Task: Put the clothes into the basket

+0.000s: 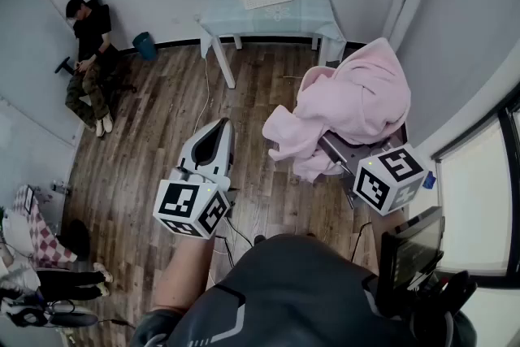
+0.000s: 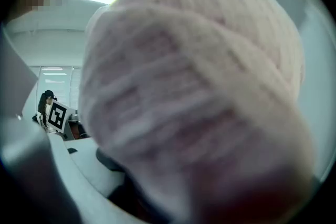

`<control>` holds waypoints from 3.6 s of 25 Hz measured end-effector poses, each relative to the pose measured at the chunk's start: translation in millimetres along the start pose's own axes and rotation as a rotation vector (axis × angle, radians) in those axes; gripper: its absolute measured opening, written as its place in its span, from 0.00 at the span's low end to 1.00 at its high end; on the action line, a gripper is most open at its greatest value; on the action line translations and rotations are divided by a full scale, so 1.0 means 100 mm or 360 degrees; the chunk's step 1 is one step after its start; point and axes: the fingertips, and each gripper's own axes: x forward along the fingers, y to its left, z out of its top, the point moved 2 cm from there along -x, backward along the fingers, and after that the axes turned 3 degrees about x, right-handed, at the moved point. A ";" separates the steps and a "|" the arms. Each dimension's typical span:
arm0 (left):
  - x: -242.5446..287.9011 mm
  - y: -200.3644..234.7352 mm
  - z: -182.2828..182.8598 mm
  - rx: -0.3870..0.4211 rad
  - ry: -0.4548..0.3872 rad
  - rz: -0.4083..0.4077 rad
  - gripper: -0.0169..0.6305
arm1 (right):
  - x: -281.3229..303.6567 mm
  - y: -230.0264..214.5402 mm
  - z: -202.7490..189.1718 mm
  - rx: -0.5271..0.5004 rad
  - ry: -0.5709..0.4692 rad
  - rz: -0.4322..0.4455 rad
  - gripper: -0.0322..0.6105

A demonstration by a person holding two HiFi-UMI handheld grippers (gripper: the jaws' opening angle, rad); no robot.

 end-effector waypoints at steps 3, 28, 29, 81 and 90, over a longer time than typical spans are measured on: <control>-0.01 0.00 -0.01 -0.0003 0.0002 0.0004 0.04 | 0.01 0.01 0.00 -0.0004 -0.0004 0.0000 0.62; -0.04 0.00 -0.06 0.0013 -0.0011 0.0004 0.04 | 0.02 0.02 0.00 0.0014 -0.0021 0.0017 0.62; -0.04 -0.01 -0.07 0.0017 -0.0008 0.0002 0.04 | 0.01 0.01 0.00 0.0022 -0.0025 0.0019 0.62; 2.37 1.50 0.02 0.0131 0.0058 0.0030 0.04 | 2.42 -1.63 0.50 0.0245 -0.0092 0.0062 0.62; 3.17 2.19 -0.11 0.0108 0.0033 -0.0027 0.04 | 3.36 -1.97 0.51 0.0265 -0.0054 0.0021 0.62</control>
